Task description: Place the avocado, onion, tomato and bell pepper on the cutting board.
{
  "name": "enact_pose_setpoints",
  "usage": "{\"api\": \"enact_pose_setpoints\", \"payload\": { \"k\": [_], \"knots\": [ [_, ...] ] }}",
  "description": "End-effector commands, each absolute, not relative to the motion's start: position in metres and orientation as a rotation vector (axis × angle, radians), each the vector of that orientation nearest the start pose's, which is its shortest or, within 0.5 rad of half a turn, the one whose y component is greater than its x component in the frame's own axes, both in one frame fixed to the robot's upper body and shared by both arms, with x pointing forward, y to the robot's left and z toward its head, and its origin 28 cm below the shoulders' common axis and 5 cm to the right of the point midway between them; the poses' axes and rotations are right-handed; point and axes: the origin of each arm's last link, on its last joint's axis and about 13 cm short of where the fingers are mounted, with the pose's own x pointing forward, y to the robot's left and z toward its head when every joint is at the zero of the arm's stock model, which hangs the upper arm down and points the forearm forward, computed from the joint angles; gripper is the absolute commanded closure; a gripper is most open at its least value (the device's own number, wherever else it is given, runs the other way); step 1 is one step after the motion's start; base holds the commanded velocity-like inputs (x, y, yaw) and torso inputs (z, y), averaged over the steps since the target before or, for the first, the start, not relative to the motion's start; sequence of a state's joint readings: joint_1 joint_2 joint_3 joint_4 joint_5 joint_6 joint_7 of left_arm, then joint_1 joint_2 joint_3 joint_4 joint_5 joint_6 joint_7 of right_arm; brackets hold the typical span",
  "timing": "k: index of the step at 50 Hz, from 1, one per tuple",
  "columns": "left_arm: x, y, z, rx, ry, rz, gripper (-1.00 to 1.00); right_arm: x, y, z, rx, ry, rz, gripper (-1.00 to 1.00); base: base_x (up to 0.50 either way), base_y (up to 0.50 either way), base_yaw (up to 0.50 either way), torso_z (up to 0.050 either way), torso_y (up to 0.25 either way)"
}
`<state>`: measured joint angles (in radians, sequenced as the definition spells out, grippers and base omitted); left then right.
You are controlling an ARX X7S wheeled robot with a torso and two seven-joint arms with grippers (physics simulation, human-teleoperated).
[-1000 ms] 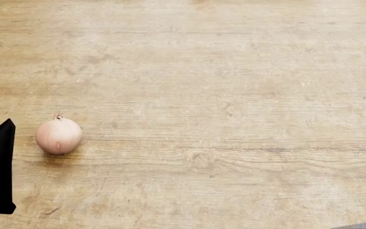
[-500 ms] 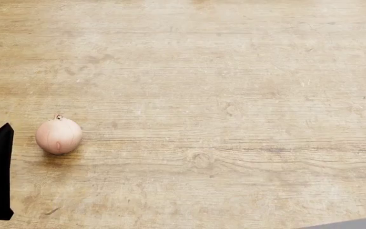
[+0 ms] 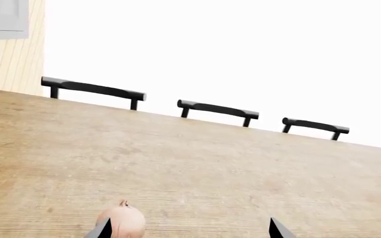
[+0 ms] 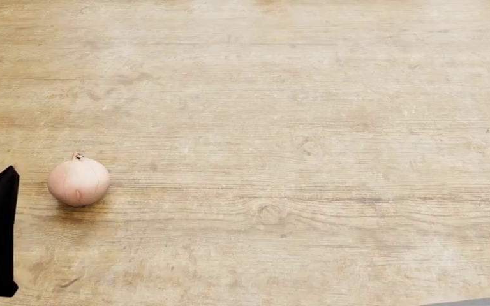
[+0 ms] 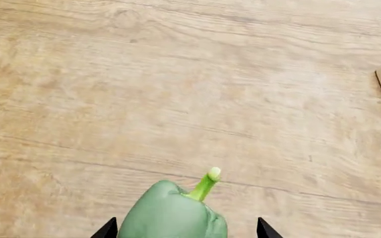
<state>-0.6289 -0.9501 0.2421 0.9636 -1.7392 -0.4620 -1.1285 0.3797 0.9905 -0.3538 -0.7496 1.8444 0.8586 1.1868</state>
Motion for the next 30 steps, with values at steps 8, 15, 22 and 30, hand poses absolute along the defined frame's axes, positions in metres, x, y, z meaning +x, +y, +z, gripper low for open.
{"api": "enact_pose_setpoints", "payload": {
  "k": [8, 15, 22, 30],
  "knots": [
    [0.143, 0.223, 0.255, -0.219, -0.012, -0.181, -1.00, 0.143, -0.136, 0.169, -0.129, 0.689, 0.068, 1.00, 0.00, 0.00, 0.00, 0.000, 0.000],
    [0.142, 0.223, 0.255, -0.221, -0.012, -0.179, -1.00, 0.140, -0.135, 0.183, -0.115, 0.643, 0.099, 1.00, 0.00, 0.00, 0.00, 0.000, 0.000],
    [0.145, 0.223, 0.253, -0.216, -0.006, -0.171, -1.00, 0.140, -0.136, 0.236, -0.111, 0.424, 0.108, 1.00, 0.00, 0.00, 0.00, 0.000, 0.000],
    [0.159, 0.230, 0.239, -0.183, 0.022, -0.099, -1.00, 0.142, -0.142, 0.295, -0.129, 0.159, 0.087, 1.00, 0.00, 0.00, 0.00, 0.000, 0.000]
  ]
}}
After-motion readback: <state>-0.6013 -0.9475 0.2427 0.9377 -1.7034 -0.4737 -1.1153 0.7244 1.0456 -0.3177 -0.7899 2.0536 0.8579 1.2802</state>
